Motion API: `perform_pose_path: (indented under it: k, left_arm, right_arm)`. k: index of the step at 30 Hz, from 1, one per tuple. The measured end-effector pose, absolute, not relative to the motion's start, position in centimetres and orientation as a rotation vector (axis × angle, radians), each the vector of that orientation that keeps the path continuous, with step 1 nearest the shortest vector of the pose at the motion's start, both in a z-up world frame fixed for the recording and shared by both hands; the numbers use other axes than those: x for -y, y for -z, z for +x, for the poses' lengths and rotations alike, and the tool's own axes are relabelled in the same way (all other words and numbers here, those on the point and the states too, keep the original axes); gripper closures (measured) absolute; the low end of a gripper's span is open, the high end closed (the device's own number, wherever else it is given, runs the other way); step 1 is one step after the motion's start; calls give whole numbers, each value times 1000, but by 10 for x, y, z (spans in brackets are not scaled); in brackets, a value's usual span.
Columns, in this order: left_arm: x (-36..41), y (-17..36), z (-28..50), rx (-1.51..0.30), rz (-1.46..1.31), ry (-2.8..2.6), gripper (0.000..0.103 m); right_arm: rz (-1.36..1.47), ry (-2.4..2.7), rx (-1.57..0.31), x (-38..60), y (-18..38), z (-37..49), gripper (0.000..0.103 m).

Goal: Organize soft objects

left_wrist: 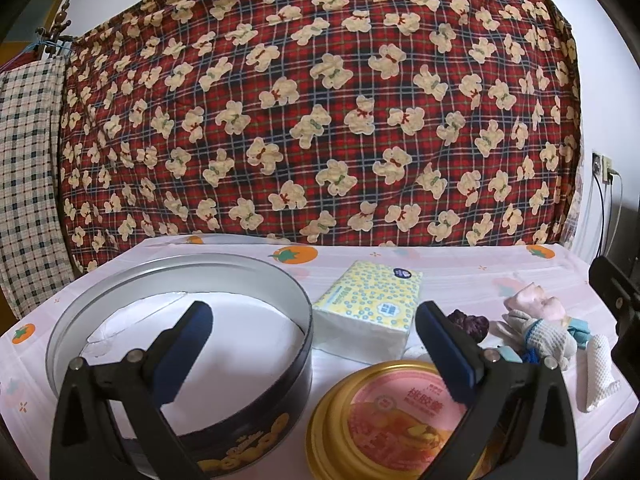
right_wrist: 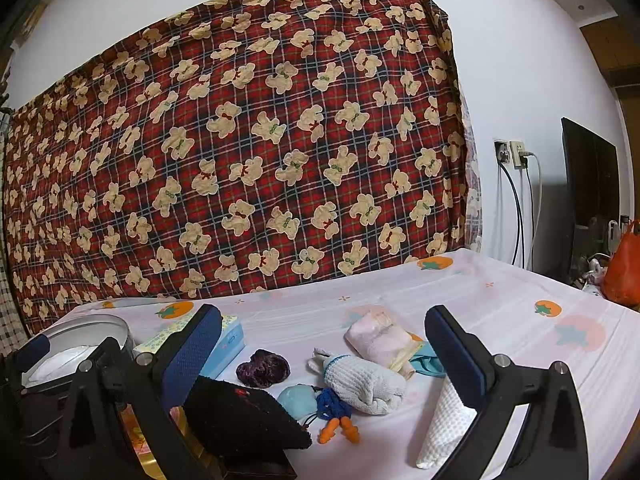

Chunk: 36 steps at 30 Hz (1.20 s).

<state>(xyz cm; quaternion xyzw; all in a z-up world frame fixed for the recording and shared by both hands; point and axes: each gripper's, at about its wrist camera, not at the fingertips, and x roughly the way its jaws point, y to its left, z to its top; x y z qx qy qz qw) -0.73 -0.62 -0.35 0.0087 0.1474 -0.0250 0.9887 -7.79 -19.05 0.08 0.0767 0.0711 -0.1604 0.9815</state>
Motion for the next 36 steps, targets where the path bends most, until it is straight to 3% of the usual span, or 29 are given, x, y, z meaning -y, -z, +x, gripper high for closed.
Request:
perform_pose_path:
  k: [36]
  left_arm:
    - [14,13,-9,-333,34,83,0]
  right_arm:
    - [196,271,-145,197,-9,-78,0]
